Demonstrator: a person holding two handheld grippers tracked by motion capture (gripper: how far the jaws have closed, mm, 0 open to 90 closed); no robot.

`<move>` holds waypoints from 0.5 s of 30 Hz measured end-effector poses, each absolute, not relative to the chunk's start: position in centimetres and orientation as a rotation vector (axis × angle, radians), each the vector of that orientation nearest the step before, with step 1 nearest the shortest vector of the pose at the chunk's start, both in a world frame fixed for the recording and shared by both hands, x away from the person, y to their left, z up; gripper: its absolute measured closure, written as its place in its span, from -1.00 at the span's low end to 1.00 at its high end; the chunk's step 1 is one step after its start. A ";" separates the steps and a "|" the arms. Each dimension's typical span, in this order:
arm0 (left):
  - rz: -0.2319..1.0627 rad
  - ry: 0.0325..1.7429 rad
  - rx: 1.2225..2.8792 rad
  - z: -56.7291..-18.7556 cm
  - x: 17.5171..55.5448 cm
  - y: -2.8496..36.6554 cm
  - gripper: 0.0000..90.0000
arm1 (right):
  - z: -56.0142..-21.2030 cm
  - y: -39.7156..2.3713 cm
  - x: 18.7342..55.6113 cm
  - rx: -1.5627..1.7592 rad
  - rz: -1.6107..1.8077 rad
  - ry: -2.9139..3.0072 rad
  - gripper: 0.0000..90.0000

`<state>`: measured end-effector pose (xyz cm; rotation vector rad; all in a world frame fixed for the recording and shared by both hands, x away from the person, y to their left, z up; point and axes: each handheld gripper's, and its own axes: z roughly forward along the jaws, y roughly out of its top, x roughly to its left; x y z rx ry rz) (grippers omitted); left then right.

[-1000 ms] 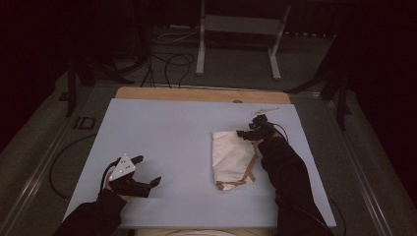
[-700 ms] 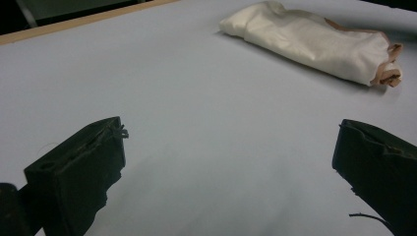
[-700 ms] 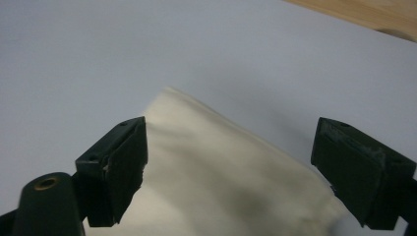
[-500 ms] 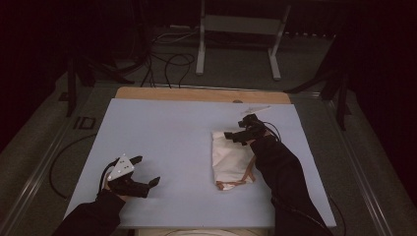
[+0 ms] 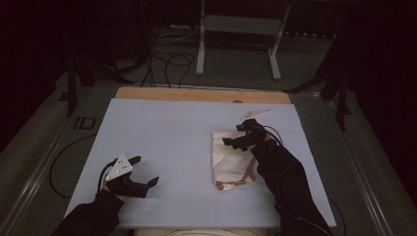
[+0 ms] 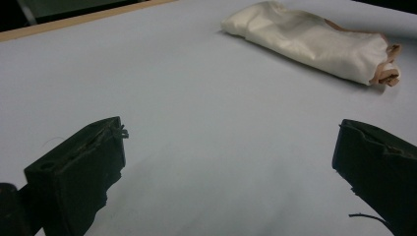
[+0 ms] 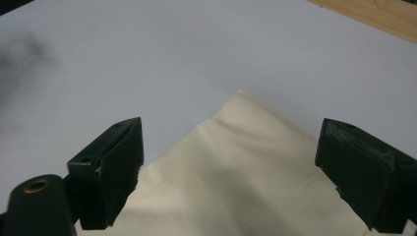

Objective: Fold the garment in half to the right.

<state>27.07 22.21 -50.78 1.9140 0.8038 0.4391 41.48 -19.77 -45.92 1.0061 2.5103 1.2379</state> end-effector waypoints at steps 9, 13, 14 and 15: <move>0.441 0.804 1.912 -50.7 27.1 22.3 -1.00 | -45.4 -20.7 39.3 0.976 1.269 2.513 -0.77; 0.439 0.805 1.910 -50.7 27.1 22.3 -1.00 | -45.6 -21.3 38.3 0.972 1.278 2.510 -0.77; 0.438 0.803 1.911 -50.7 27.1 22.3 -1.00 | -45.7 -21.5 38.0 0.971 1.287 2.507 -0.77; 0.438 0.803 1.913 -50.7 27.1 22.3 -1.00 | -45.8 -21.7 37.8 0.971 1.294 2.510 -0.77</move>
